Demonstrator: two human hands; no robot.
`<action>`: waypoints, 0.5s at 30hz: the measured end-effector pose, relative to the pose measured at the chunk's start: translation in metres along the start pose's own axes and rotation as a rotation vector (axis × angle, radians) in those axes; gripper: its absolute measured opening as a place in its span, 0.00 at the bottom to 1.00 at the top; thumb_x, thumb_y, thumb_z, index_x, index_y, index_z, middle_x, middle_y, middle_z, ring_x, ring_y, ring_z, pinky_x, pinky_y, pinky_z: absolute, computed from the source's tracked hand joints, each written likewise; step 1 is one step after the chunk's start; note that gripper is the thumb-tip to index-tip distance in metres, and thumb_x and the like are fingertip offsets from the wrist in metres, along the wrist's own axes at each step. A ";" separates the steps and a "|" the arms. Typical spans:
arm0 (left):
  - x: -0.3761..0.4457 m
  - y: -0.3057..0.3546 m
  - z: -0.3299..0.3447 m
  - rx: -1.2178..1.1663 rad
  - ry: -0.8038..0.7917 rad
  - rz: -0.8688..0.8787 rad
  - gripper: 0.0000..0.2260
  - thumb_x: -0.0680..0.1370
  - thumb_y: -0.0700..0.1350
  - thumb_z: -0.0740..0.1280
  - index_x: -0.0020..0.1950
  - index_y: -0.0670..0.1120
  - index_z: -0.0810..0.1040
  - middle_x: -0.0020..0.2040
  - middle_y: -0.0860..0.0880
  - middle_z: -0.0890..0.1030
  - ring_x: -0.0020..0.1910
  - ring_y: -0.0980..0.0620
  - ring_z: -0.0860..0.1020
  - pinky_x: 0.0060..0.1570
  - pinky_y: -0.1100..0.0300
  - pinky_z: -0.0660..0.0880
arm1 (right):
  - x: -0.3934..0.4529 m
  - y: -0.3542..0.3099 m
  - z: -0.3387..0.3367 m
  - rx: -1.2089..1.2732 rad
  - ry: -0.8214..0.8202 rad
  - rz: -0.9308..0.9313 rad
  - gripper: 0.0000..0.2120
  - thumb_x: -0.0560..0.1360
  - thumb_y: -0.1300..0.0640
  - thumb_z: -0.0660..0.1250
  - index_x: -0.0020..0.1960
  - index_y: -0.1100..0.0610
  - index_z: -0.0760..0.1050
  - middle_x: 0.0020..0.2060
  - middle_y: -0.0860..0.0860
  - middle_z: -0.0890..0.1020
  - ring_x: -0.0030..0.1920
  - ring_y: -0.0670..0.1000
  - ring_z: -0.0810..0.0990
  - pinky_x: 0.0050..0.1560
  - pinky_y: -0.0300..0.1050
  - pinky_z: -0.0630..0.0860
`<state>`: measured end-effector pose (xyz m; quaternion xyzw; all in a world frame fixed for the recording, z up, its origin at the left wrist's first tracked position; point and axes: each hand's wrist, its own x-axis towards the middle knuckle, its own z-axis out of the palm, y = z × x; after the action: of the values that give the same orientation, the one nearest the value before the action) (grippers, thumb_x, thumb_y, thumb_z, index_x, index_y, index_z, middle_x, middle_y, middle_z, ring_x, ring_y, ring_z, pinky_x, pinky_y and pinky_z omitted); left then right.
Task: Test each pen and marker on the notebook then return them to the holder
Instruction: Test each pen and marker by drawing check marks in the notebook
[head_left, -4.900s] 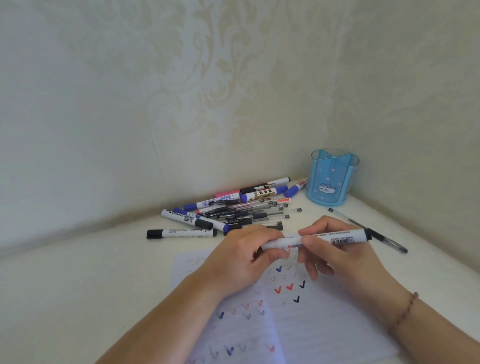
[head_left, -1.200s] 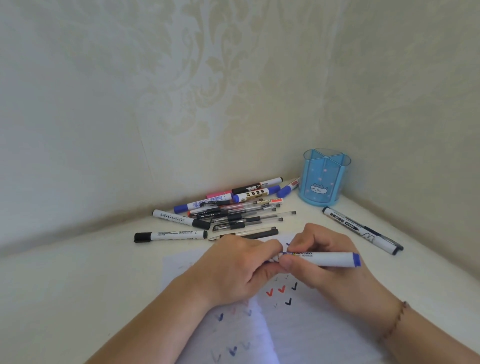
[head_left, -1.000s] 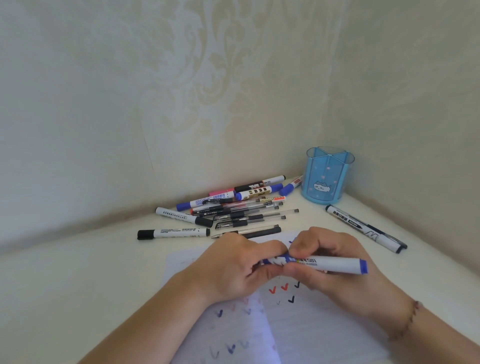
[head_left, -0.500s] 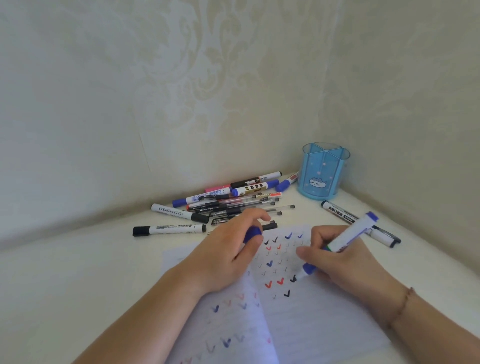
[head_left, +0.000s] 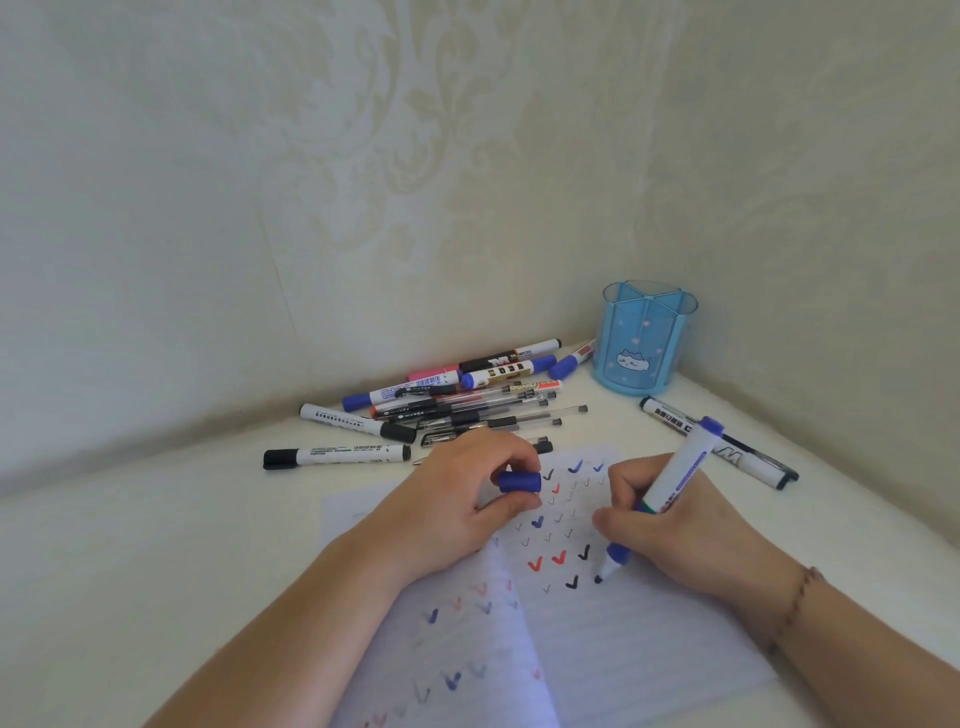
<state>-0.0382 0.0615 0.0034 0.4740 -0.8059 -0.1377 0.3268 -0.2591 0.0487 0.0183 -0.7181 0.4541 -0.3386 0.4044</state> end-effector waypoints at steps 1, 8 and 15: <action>0.000 0.000 0.000 0.004 0.003 0.005 0.08 0.76 0.50 0.71 0.54 0.54 0.77 0.48 0.61 0.77 0.51 0.57 0.75 0.52 0.67 0.71 | 0.001 0.000 0.000 -0.007 0.016 -0.006 0.22 0.70 0.69 0.70 0.23 0.55 0.64 0.22 0.56 0.70 0.24 0.44 0.67 0.27 0.33 0.65; 0.000 -0.002 0.000 -0.046 0.067 0.044 0.08 0.78 0.54 0.67 0.56 0.55 0.75 0.48 0.61 0.80 0.49 0.60 0.78 0.50 0.65 0.75 | 0.004 -0.001 -0.005 0.397 0.146 -0.021 0.21 0.66 0.55 0.77 0.24 0.55 0.66 0.22 0.56 0.67 0.23 0.50 0.63 0.24 0.36 0.61; -0.002 0.001 0.001 -0.108 0.089 0.028 0.13 0.77 0.57 0.63 0.58 0.53 0.75 0.48 0.62 0.79 0.47 0.60 0.77 0.46 0.73 0.70 | 0.006 0.000 -0.014 0.557 -0.082 -0.165 0.08 0.66 0.51 0.72 0.40 0.56 0.80 0.25 0.57 0.75 0.25 0.54 0.70 0.26 0.37 0.62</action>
<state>-0.0384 0.0632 0.0025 0.4500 -0.7887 -0.1552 0.3891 -0.2691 0.0394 0.0254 -0.6269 0.2669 -0.4527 0.5752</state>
